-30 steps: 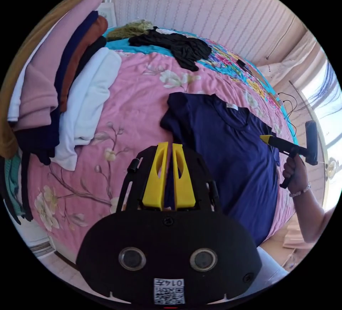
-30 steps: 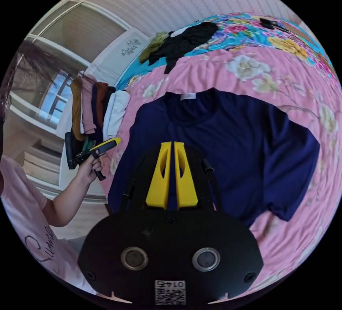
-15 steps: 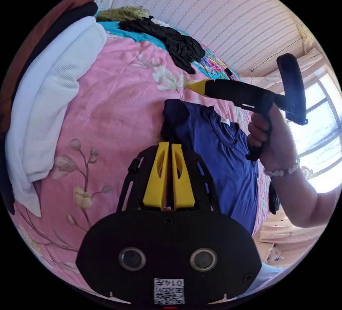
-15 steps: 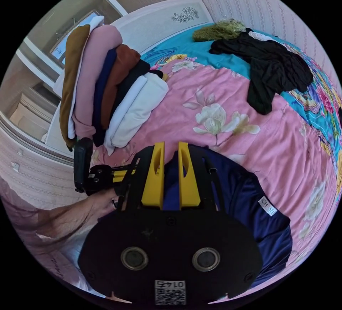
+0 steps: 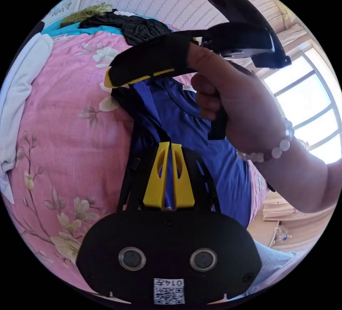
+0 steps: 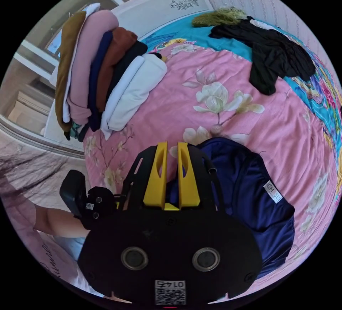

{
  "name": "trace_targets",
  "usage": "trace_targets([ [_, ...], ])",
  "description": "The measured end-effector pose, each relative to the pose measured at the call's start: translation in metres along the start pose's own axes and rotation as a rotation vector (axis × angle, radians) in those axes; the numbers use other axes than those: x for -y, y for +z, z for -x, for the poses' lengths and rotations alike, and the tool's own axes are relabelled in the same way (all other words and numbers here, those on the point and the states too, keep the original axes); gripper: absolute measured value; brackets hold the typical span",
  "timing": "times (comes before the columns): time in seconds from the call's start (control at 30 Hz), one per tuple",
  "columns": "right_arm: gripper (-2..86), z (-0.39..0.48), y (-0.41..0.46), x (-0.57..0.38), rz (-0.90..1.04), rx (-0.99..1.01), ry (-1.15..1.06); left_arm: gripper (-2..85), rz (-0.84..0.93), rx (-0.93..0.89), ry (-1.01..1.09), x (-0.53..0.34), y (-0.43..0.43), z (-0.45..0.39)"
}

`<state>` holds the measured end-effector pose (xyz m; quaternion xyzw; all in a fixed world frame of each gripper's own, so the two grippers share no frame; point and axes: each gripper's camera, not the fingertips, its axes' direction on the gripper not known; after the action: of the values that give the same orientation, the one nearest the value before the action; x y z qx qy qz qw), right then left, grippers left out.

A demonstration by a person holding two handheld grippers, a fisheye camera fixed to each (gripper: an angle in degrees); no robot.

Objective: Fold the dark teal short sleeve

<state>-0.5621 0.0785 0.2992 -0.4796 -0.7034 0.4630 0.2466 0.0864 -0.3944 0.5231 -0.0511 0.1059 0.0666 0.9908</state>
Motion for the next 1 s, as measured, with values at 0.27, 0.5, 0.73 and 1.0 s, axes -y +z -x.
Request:
trace_targets([
  [0.27, 2.7, -0.025, 0.021, -0.008, -0.002, -0.027, 0.047, -1.0, -0.093, 0.062, -0.084, -0.017, -0.015, 0.002],
  [0.5, 0.7, -0.051, -0.037, -0.01, -0.197, 0.224, 0.071, -1.0, -0.259, 0.143, -0.184, -0.037, -0.072, 0.015],
  [0.73, 0.5, -0.026, -0.02, 0.028, -0.139, 0.264, -0.05, -1.0, -0.316, 0.244, -0.375, -0.051, -0.104, 0.063],
  [1.0, 2.1, -0.018, 0.009, 0.045, -0.024, 0.244, -0.041, -0.9, -0.207, 0.204, -0.464, -0.048, -0.086, 0.087],
])
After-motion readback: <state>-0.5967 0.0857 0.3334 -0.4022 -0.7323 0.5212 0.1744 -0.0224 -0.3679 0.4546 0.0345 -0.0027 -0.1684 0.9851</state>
